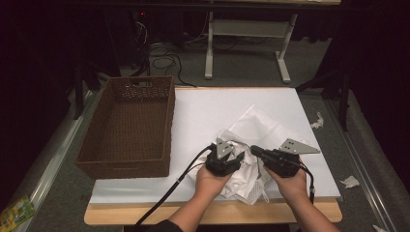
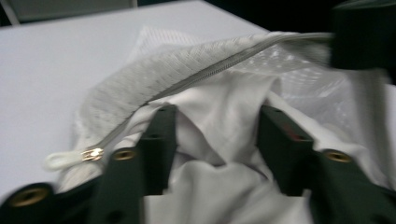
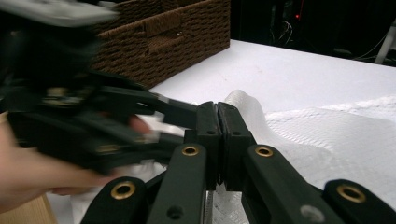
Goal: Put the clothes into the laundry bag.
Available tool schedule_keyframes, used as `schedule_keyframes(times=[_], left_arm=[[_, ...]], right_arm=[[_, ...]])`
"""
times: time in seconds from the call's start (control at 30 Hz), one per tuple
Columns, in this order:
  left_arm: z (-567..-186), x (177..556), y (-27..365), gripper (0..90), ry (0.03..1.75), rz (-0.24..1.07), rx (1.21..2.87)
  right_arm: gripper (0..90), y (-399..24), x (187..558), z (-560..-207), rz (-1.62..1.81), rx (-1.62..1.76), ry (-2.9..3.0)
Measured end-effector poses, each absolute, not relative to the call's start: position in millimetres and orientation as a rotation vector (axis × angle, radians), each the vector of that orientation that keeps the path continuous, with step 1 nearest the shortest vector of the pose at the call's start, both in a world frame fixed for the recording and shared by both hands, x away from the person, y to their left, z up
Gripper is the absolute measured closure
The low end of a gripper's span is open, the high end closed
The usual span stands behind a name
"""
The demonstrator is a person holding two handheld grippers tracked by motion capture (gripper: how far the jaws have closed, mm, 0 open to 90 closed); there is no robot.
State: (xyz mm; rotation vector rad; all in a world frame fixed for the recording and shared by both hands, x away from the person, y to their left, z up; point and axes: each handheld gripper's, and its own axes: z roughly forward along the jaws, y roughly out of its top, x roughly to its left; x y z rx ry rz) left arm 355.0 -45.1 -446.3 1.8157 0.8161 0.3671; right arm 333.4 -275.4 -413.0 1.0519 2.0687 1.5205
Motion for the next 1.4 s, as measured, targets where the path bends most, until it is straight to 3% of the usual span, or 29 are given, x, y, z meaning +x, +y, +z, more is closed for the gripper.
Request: schedule_keyframes(times=[0.1, 0.2, 0.23, 0.33, 0.43, 0.7, 0.93, 1.17, 1.4], left_arm=[[-450.2, 342.3, -43.9, 22.5, 0.767, 0.315, 1.834], [-461.4, 347.2, -57.3, 19.6, 0.784, 0.286, 1.977], [-466.5, 350.6, -62.2, 24.6, 0.813, 0.286, 2.017], [-475.3, 358.1, -68.7, 53.9, 0.84, 0.266, 2.079], [-470.5, 362.3, -66.2, 74.9, 0.851, 0.245, 2.073], [-425.3, 351.9, -48.7, 79.0, 0.793, 0.392, 1.917], [-442.9, 363.4, -77.2, 77.7, 0.838, 0.343, 1.938], [-460.4, 375.3, -89.2, 72.9, 0.858, 0.324, 1.926], [-442.4, 355.3, -56.2, 31.9, 0.784, 0.345, 1.849]], right_arm=[[89.4, -276.1, 334.1, -412.8, 1.521, 1.045, 2.071], [89.4, -273.5, 334.0, -412.9, 1.518, 1.044, 2.071], [89.4, -272.4, 333.5, -412.6, 1.518, 1.043, 2.072], [89.4, -269.7, 331.6, -412.8, 1.514, 1.031, 2.084], [89.4, -269.3, 331.5, -413.4, 1.514, 1.027, 2.089], [89.5, -270.3, 331.9, -411.9, 1.524, 1.017, 2.074], [89.6, -268.7, 332.1, -406.4, 1.571, 1.021, 2.057], [89.5, -277.3, 329.1, -403.2, 1.594, 1.032, 2.03], [89.5, -277.9, 330.1, -406.3, 1.57, 1.03, 2.039]])
